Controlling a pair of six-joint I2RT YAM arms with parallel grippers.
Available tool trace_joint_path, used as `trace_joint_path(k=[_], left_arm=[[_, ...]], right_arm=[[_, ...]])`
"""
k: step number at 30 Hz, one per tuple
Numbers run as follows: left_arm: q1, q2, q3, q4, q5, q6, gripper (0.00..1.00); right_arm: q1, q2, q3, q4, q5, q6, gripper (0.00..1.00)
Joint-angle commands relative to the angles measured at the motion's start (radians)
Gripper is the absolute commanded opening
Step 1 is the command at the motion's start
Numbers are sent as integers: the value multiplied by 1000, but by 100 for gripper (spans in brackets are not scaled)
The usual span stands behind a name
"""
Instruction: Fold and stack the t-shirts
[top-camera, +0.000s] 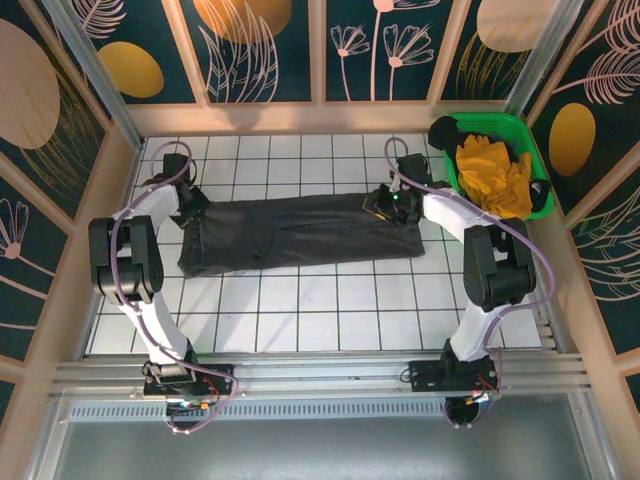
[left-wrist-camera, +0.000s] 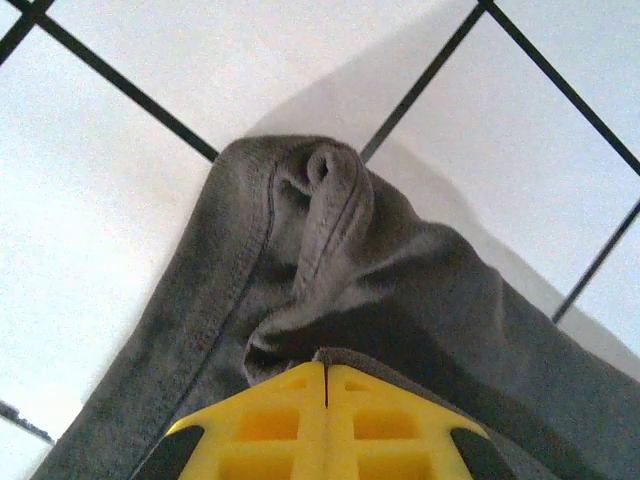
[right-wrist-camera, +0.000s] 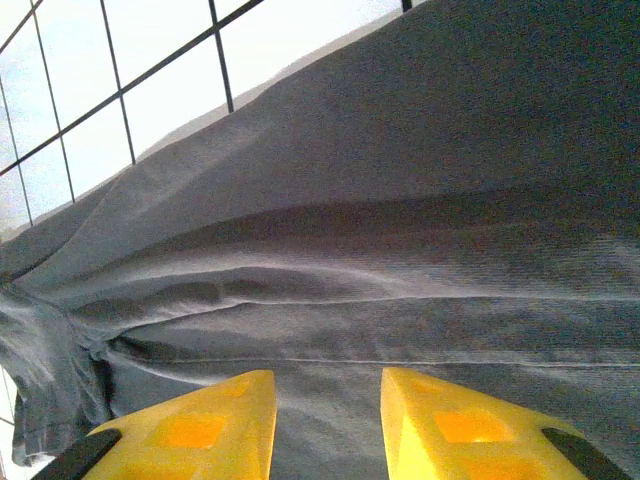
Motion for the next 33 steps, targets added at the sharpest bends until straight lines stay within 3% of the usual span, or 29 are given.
trace_joint_path(k=[1, 5, 9, 11, 14, 18, 24, 28, 33], left_arm=[[0, 41, 44, 12, -77, 32, 0], [0, 62, 59, 16, -94, 26, 0], [-18, 8, 47, 13, -136, -2, 26], [-40, -28, 53, -35, -153, -39, 33], [-85, -111, -5, -90, -115, -145, 33], [-128, -312, -249, -73, 41, -319, 26], [-139, -498, -546, -34, 260, -451, 20], [-142, -465, -630, 65, 277, -487, 21], [-135, -245, -523, 151, 231, -501, 19]], right_arm=[[-20, -29, -20, 13, 39, 19, 33], [-44, -18, -10, 5, 56, 19, 32], [-69, 10, 26, -34, 93, -1, 28], [-87, 37, 58, -57, 112, -14, 27], [-104, 105, 126, -87, 139, -32, 24], [-107, 212, 212, -110, 177, -49, 19], [-113, 336, 308, -202, 231, -64, 16], [-110, 363, 300, -243, 268, -71, 15], [-109, 379, 286, -328, 334, -66, 15]])
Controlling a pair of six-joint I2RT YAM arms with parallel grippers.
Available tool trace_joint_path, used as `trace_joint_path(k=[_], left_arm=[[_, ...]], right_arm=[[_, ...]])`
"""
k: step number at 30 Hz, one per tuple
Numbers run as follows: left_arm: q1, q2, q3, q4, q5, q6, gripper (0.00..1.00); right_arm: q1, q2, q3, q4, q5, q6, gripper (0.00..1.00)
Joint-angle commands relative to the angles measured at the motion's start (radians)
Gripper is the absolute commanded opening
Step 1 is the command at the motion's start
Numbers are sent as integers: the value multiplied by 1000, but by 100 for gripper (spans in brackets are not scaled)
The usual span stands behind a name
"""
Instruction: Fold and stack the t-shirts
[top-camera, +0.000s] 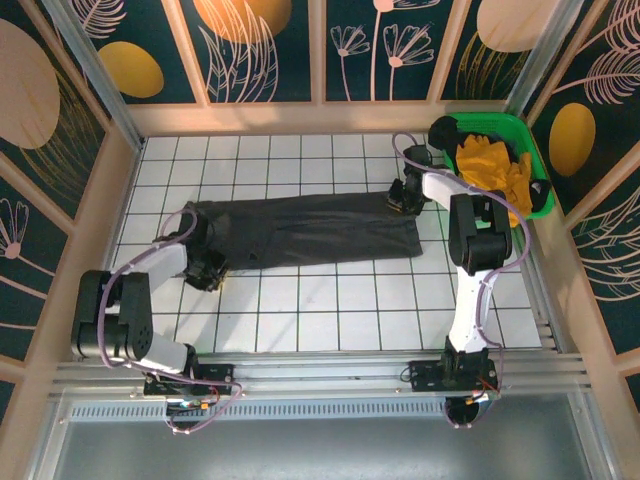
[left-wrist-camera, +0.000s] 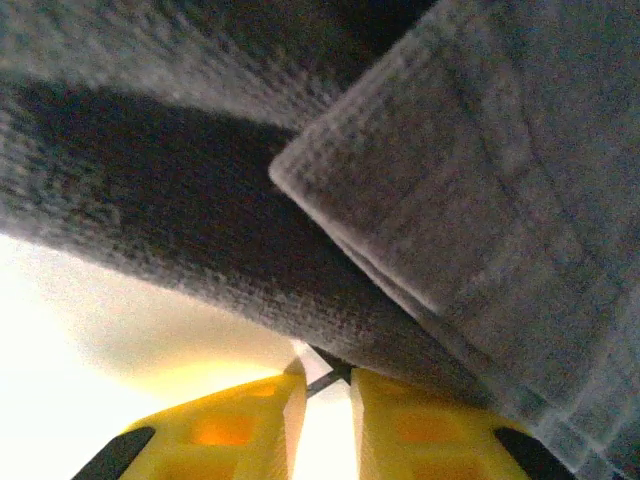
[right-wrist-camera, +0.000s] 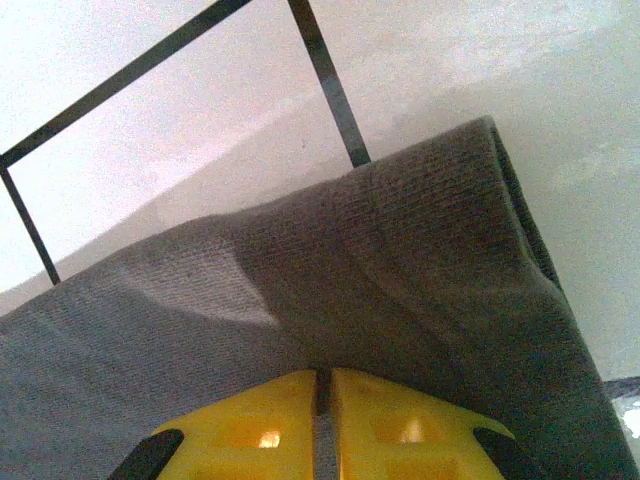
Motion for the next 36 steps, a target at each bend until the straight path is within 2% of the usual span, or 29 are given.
trace_joint_path(k=[1, 5, 10, 13, 16, 20, 24, 26, 28, 31, 36], left_arm=[[1, 165, 91, 179, -38, -31, 19], [23, 316, 303, 164, -131, 3, 18], [29, 547, 616, 151, -96, 65, 18], [29, 697, 816, 161, -19, 50, 17], [23, 827, 991, 214, 59, -6, 16], [-26, 1028, 1302, 274, 174, -53, 17], [-83, 1236, 1622, 312, 263, -118, 18], [-99, 1294, 1714, 330, 277, -145, 19], [-103, 1299, 1749, 312, 272, -151, 20], [-102, 1182, 1677, 234, 200, -55, 27], [-103, 804, 1305, 163, 2, 64, 47]], right_arm=[[-3, 37, -21, -172, 104, -9, 15], [-3, 8, -85, -231, 186, 4, 15], [0, -120, -283, -227, 191, 65, 15], [27, -215, -436, -209, 161, 121, 15], [96, -309, -574, -189, 124, 195, 15], [241, -393, -688, -165, 39, 337, 15], [398, -413, -711, -92, -88, 488, 15], [471, -407, -686, -63, -129, 543, 16], [516, -405, -645, -65, -132, 580, 16], [536, -445, -589, -117, -88, 593, 20], [500, -571, -554, -214, -2, 553, 32]])
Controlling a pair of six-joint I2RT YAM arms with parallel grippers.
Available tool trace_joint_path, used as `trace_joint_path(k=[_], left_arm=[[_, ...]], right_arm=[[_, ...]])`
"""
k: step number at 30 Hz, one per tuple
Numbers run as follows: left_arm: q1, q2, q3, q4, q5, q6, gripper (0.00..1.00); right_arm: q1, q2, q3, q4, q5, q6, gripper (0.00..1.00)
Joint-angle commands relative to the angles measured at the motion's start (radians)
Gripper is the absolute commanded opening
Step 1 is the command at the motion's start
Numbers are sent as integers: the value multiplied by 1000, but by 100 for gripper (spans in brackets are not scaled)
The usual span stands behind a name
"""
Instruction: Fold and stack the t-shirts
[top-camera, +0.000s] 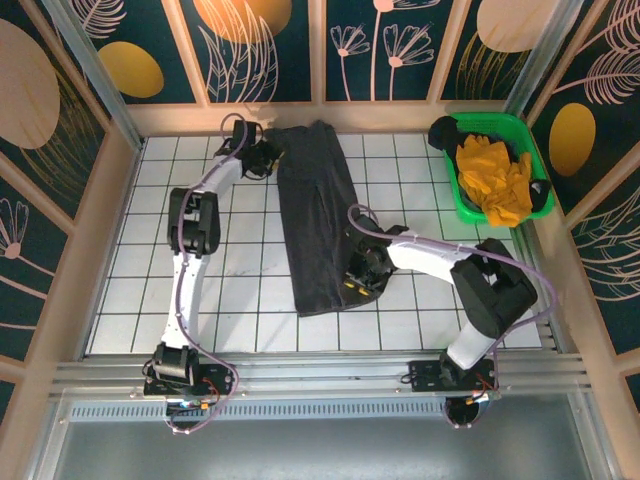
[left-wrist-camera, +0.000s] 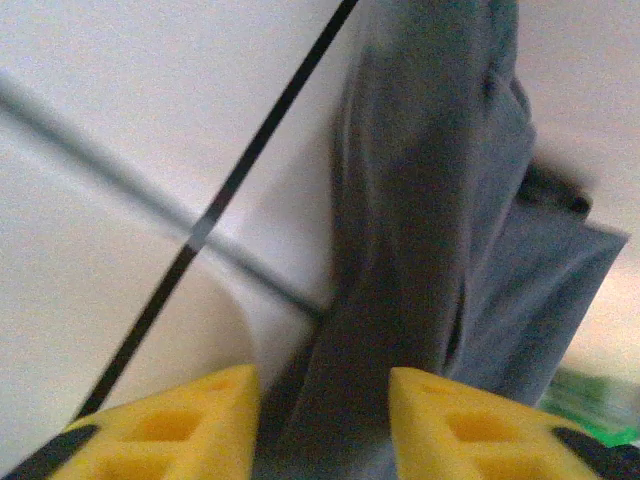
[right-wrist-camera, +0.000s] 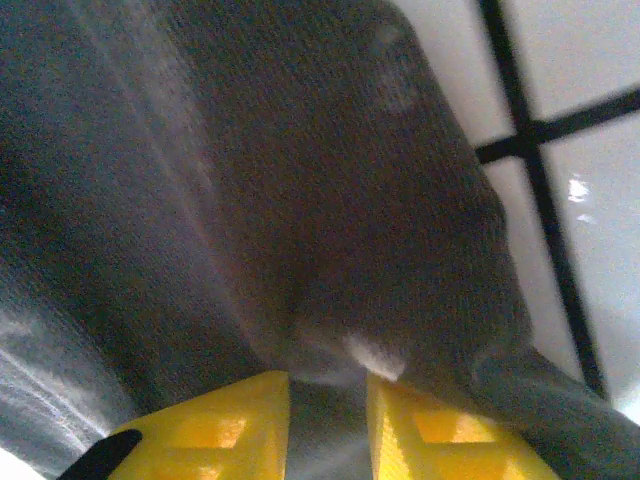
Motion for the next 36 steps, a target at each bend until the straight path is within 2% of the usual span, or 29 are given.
trace_joint_path(k=[1, 3, 7, 9, 13, 15, 18, 23, 28, 31, 36], left_arm=[[9, -310, -192, -70, -152, 91, 50], [4, -459, -374, -61, -168, 102, 51], [-39, -665, -659, -92, -46, 142, 50], [-74, -750, -800, -160, 38, 201, 50], [-143, -939, -1072, -241, 104, 271, 50], [-203, -1020, -1204, -227, 137, 246, 51], [-344, -1078, -1317, -168, 151, 148, 51], [-530, -1050, -1379, -68, 130, -13, 49], [-612, -988, -1348, -17, 127, -78, 47], [-622, -931, -1308, -52, 129, -32, 39], [-622, -896, -1289, -179, 42, 87, 29]], right_arm=[[-34, -111, 26, -126, 64, -14, 34], [-70, -165, 0, -118, 72, -69, 38], [-135, -207, -73, -71, 43, -221, 42], [-174, -194, -93, -41, 18, -317, 45], [-175, -116, -87, -29, -21, -455, 46], [-166, -76, -88, -2, -67, -497, 46], [-154, -31, -91, 28, -109, -533, 43], [-168, 42, -99, 6, -132, -574, 25], [-155, 23, -106, -5, -163, -573, 16], [-150, -5, -129, 4, -157, -540, 11], [-111, -39, -149, 13, -117, -449, 7]])
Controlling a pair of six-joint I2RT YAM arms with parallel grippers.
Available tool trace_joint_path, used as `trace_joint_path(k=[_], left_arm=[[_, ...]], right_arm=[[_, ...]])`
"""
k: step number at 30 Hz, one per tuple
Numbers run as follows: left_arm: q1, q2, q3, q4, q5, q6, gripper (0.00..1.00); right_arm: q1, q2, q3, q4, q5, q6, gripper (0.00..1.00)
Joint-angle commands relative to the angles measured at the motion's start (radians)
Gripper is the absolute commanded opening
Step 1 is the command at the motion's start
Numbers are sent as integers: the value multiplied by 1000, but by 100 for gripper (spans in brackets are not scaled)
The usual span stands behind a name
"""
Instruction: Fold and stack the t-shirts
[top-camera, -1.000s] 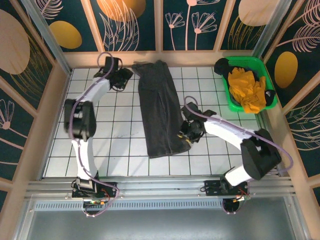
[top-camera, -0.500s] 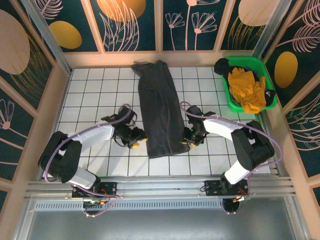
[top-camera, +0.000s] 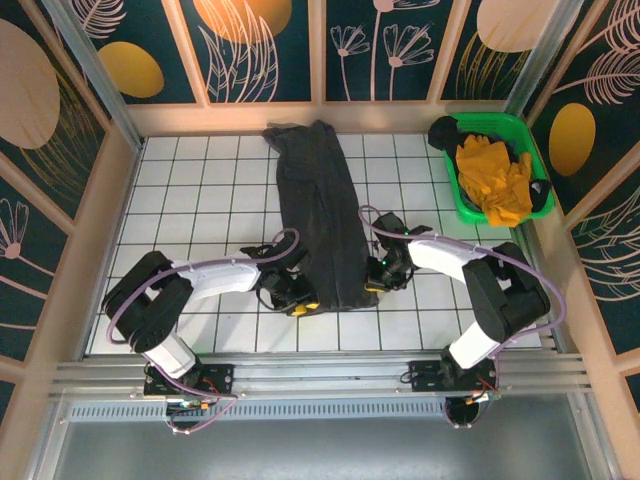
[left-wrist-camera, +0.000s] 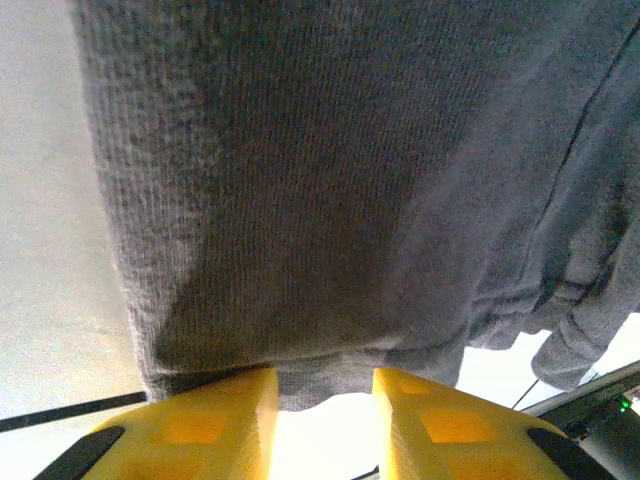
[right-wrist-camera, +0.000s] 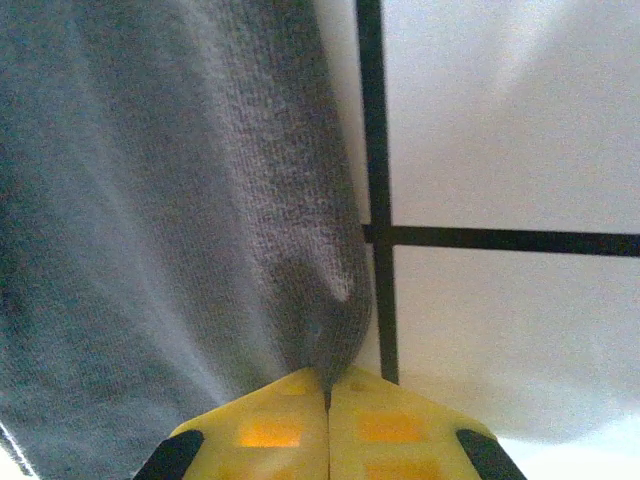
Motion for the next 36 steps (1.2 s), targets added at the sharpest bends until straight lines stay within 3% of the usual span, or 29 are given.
trace_joint_path(k=[1, 5, 15, 23, 27, 33, 36], left_arm=[[-3, -6, 11, -113, -100, 80, 29], [-3, -139, -14, -176, -177, 70, 44], [-1, -282, -120, -249, -224, 50, 50], [-1, -266, -197, -187, -181, 60, 51], [-1, -240, -218, -91, -141, 28, 45], [-1, -174, -166, -7, -175, 3, 33], [-1, -167, -145, -27, -205, -8, 18]], right_arm=[[56, -3, -43, -23, 15, 81, 7], [97, -1, -39, -33, 58, 136, 0], [222, -61, -77, -36, 103, 303, 0], [288, -80, -103, -10, 114, 385, 0], [312, -81, -110, -6, 114, 402, 0], [351, -101, -129, 0, 107, 437, 0], [367, -110, -142, 4, 106, 453, 0]])
